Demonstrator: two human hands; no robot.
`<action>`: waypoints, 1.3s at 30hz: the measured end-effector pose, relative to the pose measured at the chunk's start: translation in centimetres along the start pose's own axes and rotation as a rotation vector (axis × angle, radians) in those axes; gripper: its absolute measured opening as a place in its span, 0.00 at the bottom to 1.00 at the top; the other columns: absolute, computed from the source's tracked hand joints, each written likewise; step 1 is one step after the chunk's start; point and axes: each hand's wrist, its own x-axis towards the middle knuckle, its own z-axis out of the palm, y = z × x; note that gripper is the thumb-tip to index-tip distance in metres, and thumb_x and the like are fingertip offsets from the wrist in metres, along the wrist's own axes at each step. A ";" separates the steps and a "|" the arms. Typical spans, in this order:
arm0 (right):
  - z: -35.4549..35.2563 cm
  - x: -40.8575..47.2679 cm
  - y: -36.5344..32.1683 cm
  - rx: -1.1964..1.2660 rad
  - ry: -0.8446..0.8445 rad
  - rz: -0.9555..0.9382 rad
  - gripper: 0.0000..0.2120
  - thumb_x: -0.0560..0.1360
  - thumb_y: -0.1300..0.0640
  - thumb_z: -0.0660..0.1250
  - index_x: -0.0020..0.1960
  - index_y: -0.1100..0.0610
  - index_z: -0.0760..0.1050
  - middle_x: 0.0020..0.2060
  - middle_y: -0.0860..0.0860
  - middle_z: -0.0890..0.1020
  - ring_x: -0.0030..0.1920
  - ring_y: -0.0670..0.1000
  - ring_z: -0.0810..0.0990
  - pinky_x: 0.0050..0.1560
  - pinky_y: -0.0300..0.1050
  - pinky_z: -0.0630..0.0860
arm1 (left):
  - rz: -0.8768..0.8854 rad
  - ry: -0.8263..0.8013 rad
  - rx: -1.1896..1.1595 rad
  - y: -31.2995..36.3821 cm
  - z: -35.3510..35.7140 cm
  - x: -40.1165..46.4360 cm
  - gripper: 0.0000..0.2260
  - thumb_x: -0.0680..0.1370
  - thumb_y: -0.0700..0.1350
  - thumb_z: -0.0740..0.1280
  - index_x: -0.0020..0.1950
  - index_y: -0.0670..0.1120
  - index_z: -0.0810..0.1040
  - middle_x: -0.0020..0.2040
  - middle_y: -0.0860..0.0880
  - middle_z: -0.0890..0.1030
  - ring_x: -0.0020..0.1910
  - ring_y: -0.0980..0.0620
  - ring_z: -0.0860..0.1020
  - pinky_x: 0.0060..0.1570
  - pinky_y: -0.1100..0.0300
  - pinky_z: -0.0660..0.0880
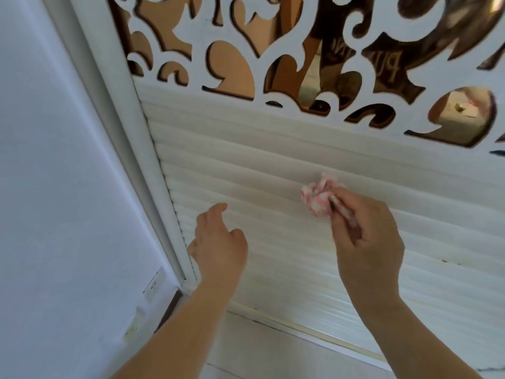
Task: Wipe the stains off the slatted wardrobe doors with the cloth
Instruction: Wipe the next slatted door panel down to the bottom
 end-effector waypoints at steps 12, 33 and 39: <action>7.2 -1.6 7.2 -0.477 0.228 -0.684 0.10 0.76 0.64 0.67 0.53 0.55 0.83 0.53 0.54 0.83 0.55 0.56 0.77 0.55 0.52 0.72 | 0.311 0.371 -0.097 -3.7 5.5 4.9 0.33 0.71 0.26 0.59 0.74 0.48 0.61 0.73 0.48 0.62 0.69 0.50 0.63 0.70 0.50 0.58; 19.2 -1.3 4.3 -0.562 0.363 -0.854 0.20 0.75 0.55 0.60 0.66 0.55 0.75 0.64 0.55 0.77 0.66 0.57 0.71 0.67 0.59 0.61 | 0.884 0.779 -0.104 -9.4 7.5 12.5 0.32 0.66 0.28 0.53 0.65 0.48 0.76 0.56 0.46 0.78 0.53 0.53 0.73 0.58 0.54 0.59; 15.4 -2.5 7.8 -0.674 0.386 -0.785 0.19 0.75 0.54 0.65 0.66 0.54 0.75 0.60 0.55 0.79 0.64 0.58 0.75 0.67 0.62 0.64 | 0.957 0.858 -0.071 -10.1 7.9 13.2 0.30 0.67 0.29 0.52 0.65 0.46 0.76 0.55 0.44 0.78 0.52 0.54 0.71 0.57 0.49 0.62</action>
